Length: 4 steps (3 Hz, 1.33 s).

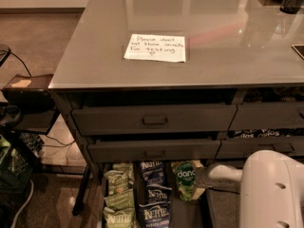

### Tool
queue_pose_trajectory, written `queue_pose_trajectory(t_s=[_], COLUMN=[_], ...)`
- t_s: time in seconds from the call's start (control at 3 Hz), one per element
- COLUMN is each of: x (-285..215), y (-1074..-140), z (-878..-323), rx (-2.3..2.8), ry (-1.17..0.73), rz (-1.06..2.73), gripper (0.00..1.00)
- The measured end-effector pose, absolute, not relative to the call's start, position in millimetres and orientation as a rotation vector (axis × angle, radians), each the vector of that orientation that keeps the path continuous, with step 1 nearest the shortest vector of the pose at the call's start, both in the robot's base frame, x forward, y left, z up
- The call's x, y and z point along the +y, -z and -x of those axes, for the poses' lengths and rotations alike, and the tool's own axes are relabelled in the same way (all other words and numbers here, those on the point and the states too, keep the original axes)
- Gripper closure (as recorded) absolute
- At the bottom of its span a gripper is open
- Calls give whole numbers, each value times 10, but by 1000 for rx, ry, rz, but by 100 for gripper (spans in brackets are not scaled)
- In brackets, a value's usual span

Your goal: Pick green rice chip bag from bottom drawer and place on counter

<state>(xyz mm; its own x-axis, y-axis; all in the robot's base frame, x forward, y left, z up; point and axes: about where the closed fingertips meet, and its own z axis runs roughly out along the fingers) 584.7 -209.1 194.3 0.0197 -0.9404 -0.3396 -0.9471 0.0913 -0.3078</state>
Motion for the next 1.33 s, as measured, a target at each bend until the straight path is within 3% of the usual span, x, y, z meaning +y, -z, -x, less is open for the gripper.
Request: queue_pose_trajectory(t_s=[0.67, 1.0, 1.33], x=[-2137, -2120, -2104], y=[-1589, -1487, -1504], z=[-5935, -5906, -5850], rx=[1961, 1969, 1964], ry=[-96, -141, -180], rz=[1833, 1824, 1801], gripper=[0, 18, 43])
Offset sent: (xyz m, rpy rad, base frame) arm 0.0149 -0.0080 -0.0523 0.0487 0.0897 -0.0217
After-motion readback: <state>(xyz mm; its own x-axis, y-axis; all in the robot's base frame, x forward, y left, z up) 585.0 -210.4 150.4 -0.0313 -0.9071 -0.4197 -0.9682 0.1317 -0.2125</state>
